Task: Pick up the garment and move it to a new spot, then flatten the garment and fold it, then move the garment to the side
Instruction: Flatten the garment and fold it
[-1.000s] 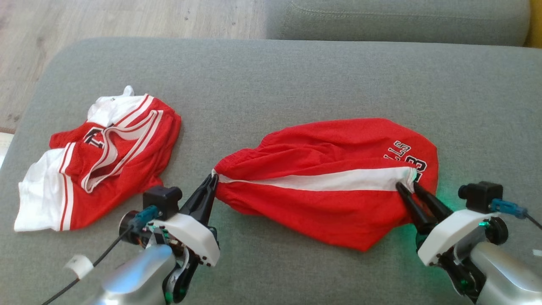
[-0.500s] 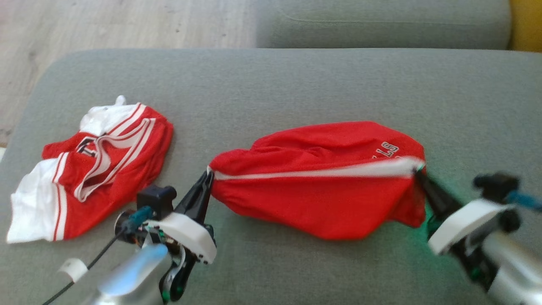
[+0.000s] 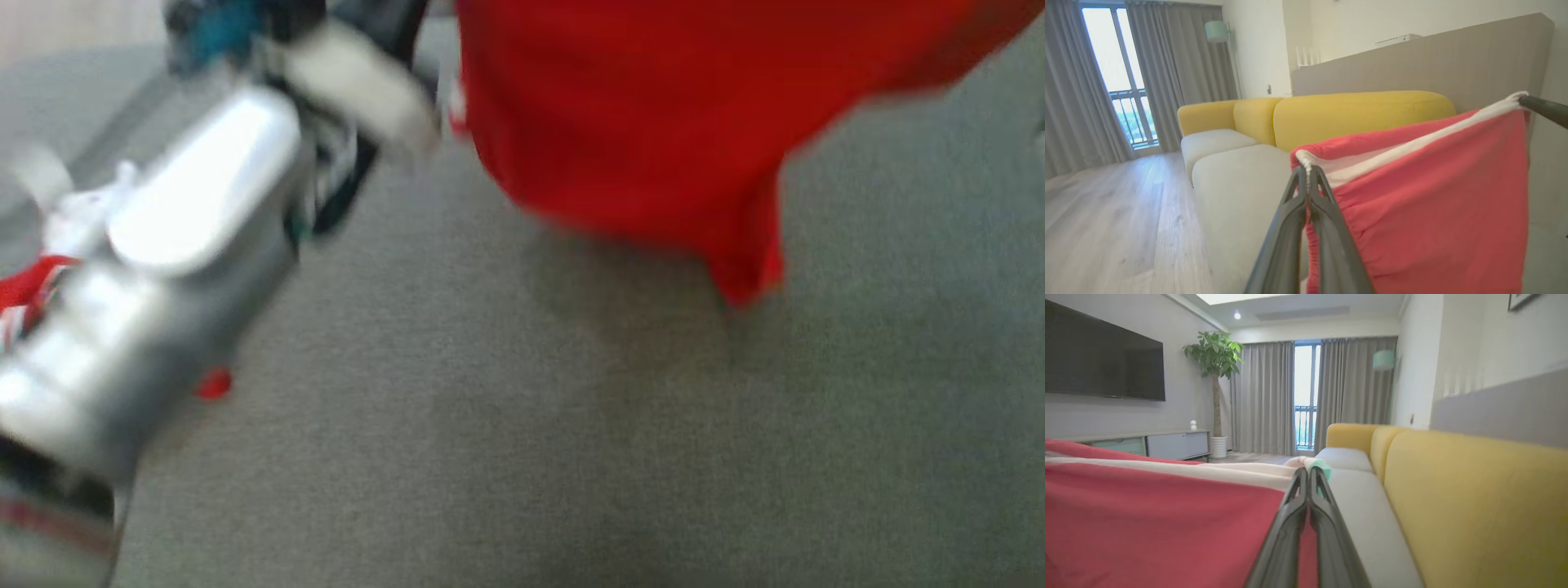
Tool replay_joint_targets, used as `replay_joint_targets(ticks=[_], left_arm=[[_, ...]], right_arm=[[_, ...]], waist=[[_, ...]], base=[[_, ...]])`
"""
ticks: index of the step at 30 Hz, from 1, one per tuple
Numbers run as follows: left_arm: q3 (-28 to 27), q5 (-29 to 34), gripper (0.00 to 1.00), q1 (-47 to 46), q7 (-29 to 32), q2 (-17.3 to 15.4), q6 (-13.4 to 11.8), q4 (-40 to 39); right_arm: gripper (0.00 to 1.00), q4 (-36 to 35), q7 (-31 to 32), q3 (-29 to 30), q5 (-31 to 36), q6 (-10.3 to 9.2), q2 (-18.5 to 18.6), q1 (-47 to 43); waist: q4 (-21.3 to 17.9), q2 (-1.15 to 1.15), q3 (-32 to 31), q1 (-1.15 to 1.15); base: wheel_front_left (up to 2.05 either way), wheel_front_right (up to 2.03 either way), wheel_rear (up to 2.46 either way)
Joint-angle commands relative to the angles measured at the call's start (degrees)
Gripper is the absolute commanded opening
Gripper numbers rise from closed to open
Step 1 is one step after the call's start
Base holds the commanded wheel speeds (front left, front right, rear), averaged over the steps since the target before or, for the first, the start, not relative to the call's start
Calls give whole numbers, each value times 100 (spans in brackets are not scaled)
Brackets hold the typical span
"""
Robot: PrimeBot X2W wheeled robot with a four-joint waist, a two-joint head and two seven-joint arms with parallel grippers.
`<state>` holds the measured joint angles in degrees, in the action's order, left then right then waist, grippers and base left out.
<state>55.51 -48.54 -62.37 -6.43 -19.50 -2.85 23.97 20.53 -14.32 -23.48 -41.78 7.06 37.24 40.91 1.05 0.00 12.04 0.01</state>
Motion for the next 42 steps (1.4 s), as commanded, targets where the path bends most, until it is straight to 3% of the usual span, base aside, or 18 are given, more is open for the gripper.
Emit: replay_joint_targets(ticks=[1,5,8,13,19,26,34,42], left_arm=[[-297,102,0,-574,49,-99,40,-17],[-426,339,0,-1697,12,162,183,414],[-591,599,0,-2599,-472,469,260,875],[-850,735,0,-2718,-831,696,460,1159],[-821,864,0,-1385,-854,688,862,1214],[-892,1342,0,592,-855,451,991,684],[-1011,1756,0,2702,-856,313,919,34],[-1152,1675,0,4329,-856,258,579,-344]], right_arm=[[0,-142,-67,98,136,43,241,411],[0,57,-67,440,528,43,333,1533],[0,114,-67,907,1010,43,368,2514],[0,-63,-67,1188,1340,43,232,2704],[0,-315,-67,1175,1371,43,71,1483],[0,-441,-68,1477,1197,43,-362,-485],[0,-758,-68,1795,1015,43,-690,-2426],[0,-1590,222,1928,893,43,-845,-4105]], waist=[[-213,0,411,-1],[-366,0,863,-1],[-421,0,1245,-1],[-427,0,1401,-1],[-326,0,1430,-1],[-205,0,1109,-1],[-107,0,482,-1],[-164,0,-248,-1]], base=[[0,0,0],[0,0,0],[0,0,0],[0,0,0],[0,0,0],[0,0,0],[0,0,0],[0,0,0]])
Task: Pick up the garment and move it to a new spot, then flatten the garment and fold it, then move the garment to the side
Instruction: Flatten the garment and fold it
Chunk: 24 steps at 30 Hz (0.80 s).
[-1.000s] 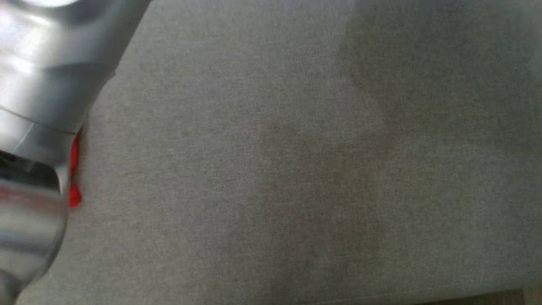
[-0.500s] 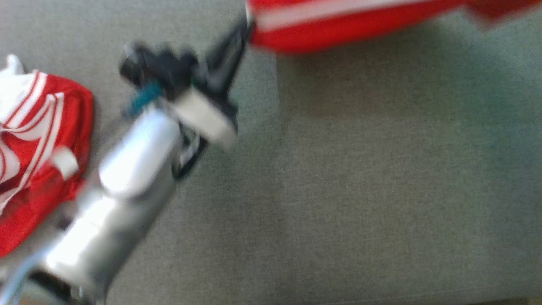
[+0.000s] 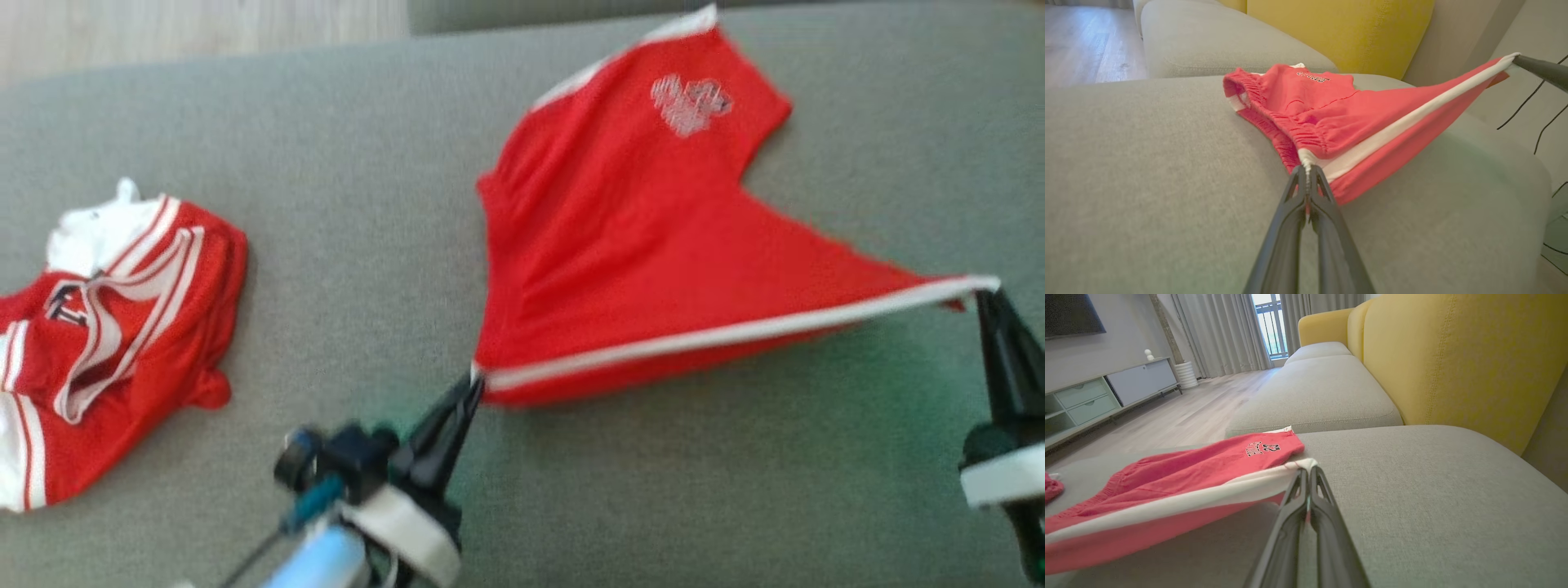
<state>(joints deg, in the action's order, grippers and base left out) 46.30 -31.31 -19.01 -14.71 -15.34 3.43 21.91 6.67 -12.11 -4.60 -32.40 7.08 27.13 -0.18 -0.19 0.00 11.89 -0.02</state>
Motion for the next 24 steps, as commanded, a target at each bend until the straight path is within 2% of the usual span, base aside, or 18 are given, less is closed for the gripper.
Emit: replay_joint_targets(ticks=[1,8,13,18,24], left_arm=[[-215,-69,0,178,-29,-178,-97,-197],[-159,-369,0,1273,158,-424,-423,-1077],[-224,-593,0,1523,467,-593,-574,-1968],[-422,-1063,0,1347,681,-408,-527,-2364],[-668,-1573,0,643,903,131,-426,-2226]], right_arm=[[0,-345,73,65,-57,41,169,-164],[0,-1281,618,280,10,41,266,-1069],[0,-1656,793,590,198,41,234,-1273],[0,-1613,847,814,320,41,65,-1044],[0,-1179,904,713,361,41,239,-122]], waist=[[-59,0,-313,2],[-101,0,-663,2],[36,0,-640,2],[233,0,-464,2],[467,0,55,2]], base=[[0,0,0],[0,0,0],[0,0,0],[0,0,0],[0,0,0]])
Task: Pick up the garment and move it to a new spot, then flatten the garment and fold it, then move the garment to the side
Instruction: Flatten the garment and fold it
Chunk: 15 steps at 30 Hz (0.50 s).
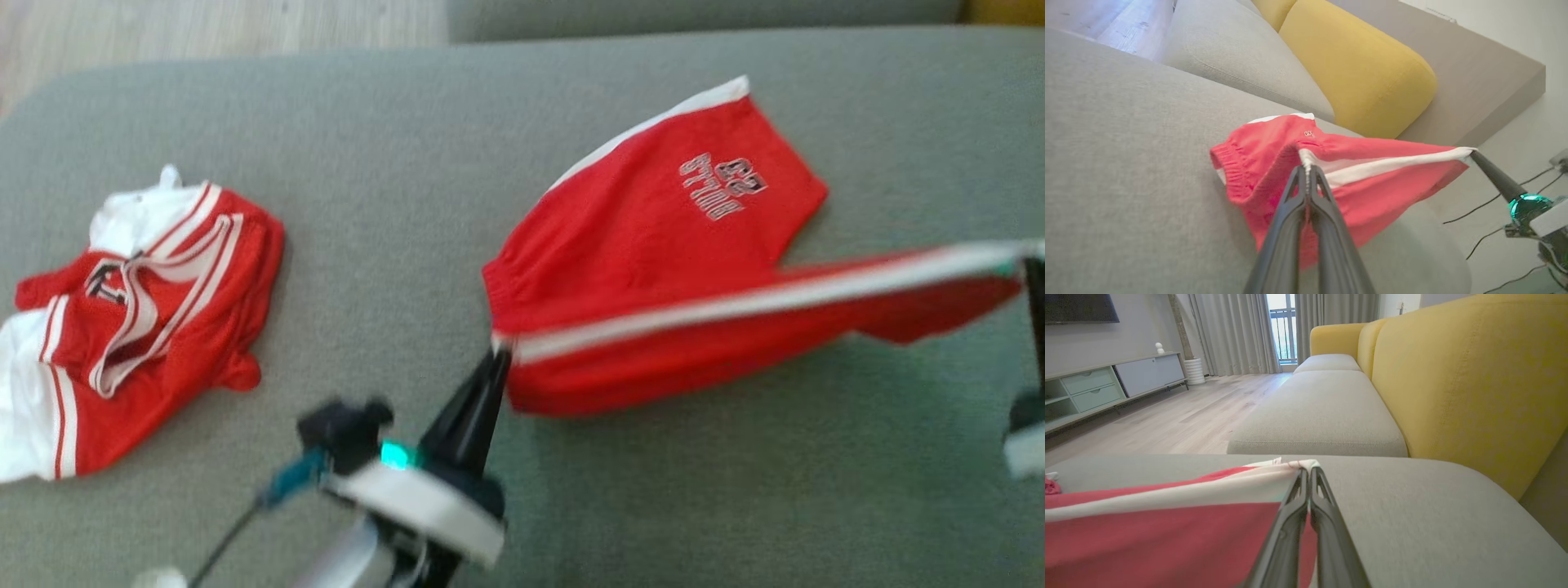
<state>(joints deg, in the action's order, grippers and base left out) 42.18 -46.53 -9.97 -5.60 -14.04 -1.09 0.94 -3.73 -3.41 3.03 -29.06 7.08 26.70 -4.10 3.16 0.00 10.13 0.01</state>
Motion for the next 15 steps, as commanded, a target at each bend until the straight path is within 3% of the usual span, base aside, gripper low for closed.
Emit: replay_joint_targets(ticks=[1,7,15], left_arm=[[-305,-180,0,-378,52,96,58,-59],[-576,-867,0,-1062,498,513,185,408],[-763,-1102,0,-1679,613,724,280,764]], right_arm=[[0,-38,53,-99,24,41,324,481],[0,683,188,-550,-124,41,608,1760],[0,1563,239,-1285,-380,41,1030,2885]], waist=[[170,0,323,-1],[432,0,854,-1],[712,0,1170,-1]], base=[[0,0,0],[0,0,0],[0,0,0]])
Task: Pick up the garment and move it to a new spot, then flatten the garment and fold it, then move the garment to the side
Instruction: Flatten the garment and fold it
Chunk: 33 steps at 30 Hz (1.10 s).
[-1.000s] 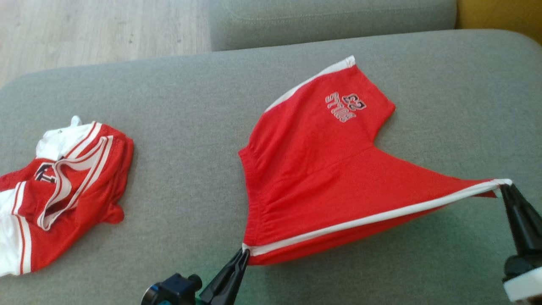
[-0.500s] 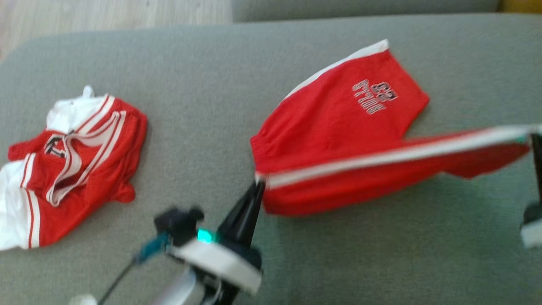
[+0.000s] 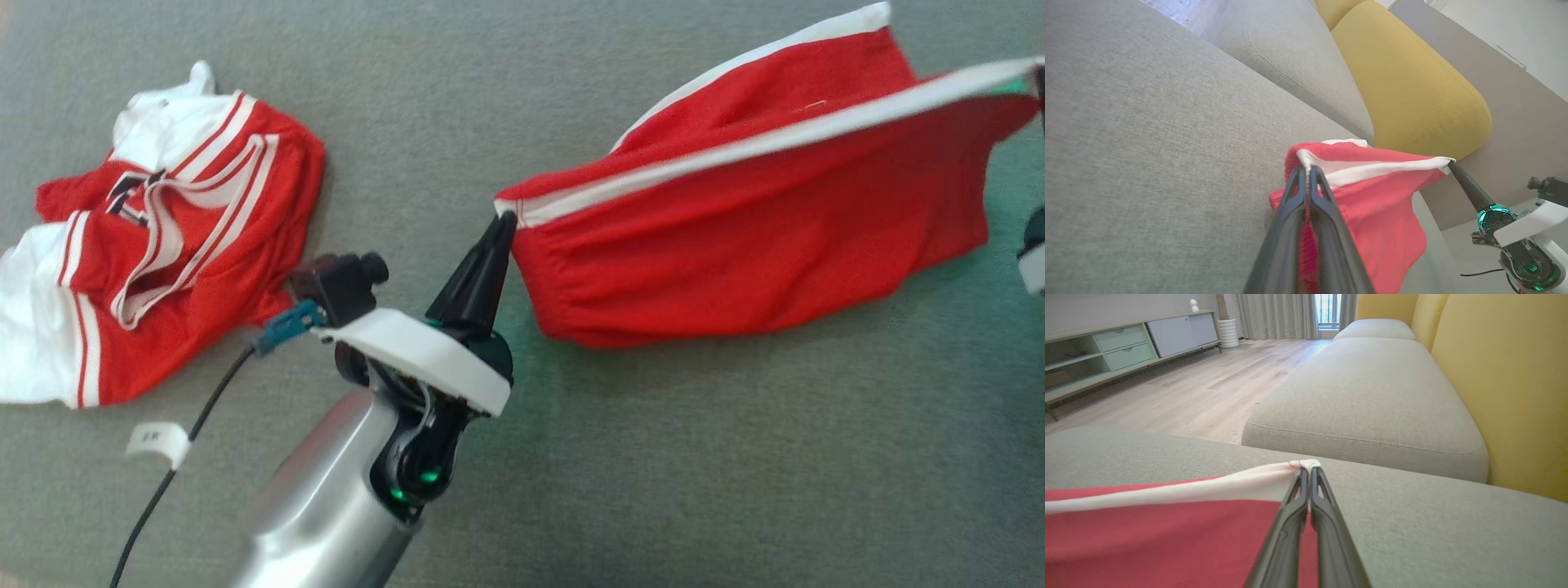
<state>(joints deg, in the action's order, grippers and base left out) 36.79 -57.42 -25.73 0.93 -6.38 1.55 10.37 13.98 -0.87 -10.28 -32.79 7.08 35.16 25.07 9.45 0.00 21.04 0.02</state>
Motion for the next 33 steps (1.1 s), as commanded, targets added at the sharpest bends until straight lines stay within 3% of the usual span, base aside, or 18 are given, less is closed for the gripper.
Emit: replay_joint_targets(ticks=[1,15,16,17,18,26,29,33], left_arm=[[-238,-18,0,-173,-46,-20,18,-140],[-204,94,0,-845,-154,160,17,498],[-196,102,15,-869,-170,168,20,548],[-188,114,91,-904,-190,180,4,653],[-193,138,100,-918,-226,183,-21,700],[-50,658,100,-758,-801,53,-166,941],[41,1097,100,-565,-1264,-49,-354,966],[-5,1786,100,-185,-1561,-137,-794,889]], right_arm=[[0,-101,10,-84,-42,41,235,114],[0,1063,-38,-1779,-428,41,676,1902],[7,1132,-80,-1867,-470,41,681,1983],[100,1265,-234,-2001,-521,41,681,2116],[100,1330,-336,-2047,-557,41,653,2157],[100,1646,-992,-2402,-826,41,543,1884],[100,1643,-1089,-2474,-975,41,561,1595],[100,1614,-1129,-2506,-1189,41,621,1156]], waist=[[112,0,106,-2],[354,0,409,-2],[360,0,415,-2],[362,0,413,-2],[358,0,402,-2],[223,0,92,-2],[159,0,-87,-2],[128,0,-298,-2]], base=[[0,0,0],[0,0,0],[0,0,0],[0,0,0],[0,0,0],[0,0,0],[0,0,0],[0,0,0]])
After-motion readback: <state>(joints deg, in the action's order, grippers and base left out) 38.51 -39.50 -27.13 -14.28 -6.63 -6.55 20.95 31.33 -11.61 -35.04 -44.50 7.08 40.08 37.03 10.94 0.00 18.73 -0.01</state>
